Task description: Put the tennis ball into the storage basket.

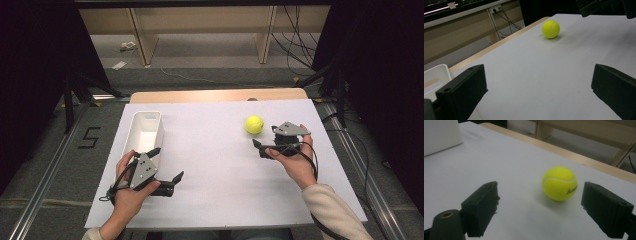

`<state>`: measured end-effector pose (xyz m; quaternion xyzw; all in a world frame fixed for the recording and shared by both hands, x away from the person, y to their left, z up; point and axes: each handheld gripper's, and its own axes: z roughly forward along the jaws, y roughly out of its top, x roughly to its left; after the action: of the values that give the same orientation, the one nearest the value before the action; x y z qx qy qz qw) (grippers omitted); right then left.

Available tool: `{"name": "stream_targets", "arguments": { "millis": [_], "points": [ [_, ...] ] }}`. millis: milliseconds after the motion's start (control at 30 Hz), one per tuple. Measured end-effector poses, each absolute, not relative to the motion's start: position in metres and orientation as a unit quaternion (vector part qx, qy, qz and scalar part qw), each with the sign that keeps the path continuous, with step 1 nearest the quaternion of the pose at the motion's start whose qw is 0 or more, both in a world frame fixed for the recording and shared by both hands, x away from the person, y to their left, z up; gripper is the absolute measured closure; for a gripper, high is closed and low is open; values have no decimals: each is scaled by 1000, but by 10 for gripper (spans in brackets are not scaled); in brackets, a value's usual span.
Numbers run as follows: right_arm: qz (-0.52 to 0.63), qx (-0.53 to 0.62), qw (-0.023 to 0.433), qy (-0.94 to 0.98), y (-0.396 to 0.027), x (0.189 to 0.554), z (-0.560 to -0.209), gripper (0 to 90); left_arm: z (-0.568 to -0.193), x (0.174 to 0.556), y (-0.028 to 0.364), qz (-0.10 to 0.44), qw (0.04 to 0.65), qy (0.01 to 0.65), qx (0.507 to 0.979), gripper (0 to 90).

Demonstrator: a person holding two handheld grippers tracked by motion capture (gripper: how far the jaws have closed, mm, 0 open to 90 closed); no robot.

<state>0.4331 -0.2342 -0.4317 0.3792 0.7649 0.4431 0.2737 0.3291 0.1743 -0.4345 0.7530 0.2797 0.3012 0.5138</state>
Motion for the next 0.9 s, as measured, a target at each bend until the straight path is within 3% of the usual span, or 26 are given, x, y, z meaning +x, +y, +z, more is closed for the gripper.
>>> {"name": "stream_targets", "arguments": {
  "millis": [900],
  "points": [
    [417, 411, 275, 762, -213, 486, -445, 144, -433, 327, 173, 301, 516, 280, 752, 0]
  ]
}}
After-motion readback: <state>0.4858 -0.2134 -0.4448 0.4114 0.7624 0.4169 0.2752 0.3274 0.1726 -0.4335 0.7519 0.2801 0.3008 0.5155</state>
